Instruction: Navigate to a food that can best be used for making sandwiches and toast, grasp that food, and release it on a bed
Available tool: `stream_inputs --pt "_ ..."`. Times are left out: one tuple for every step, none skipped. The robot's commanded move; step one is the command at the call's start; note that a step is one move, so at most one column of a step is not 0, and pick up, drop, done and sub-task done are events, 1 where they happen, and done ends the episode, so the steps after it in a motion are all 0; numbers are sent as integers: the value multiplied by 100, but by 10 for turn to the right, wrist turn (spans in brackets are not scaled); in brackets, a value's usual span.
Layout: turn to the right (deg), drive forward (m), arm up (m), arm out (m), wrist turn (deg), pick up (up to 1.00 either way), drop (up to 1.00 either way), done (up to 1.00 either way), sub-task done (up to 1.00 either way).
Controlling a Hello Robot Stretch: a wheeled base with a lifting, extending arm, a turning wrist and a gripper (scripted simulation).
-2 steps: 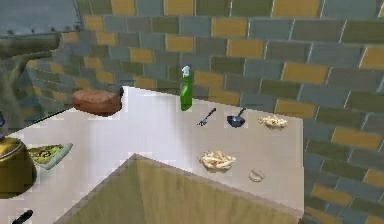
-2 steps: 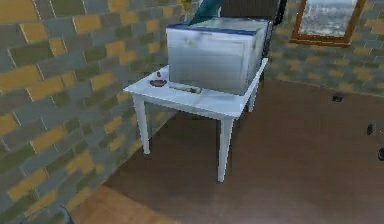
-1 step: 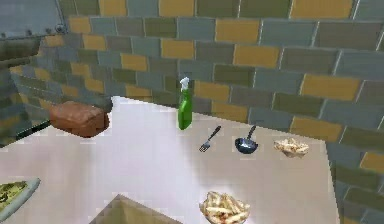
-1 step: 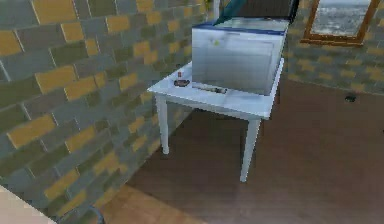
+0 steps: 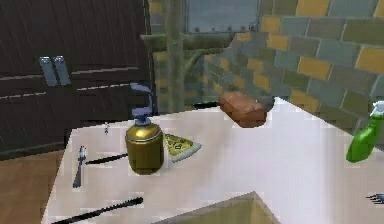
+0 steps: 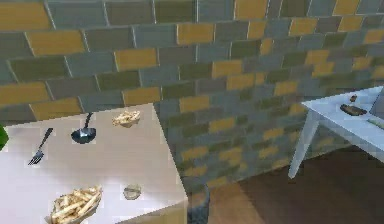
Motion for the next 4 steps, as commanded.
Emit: stream_inputs --pt "-450 0 0 0 0 0 0 0 0" --pt "-270 0 0 0 0 0 0 0 0" --pt "450 0 0 0 0 0 0 0 0" --pt "60 0 0 0 0 0 0 0 0"
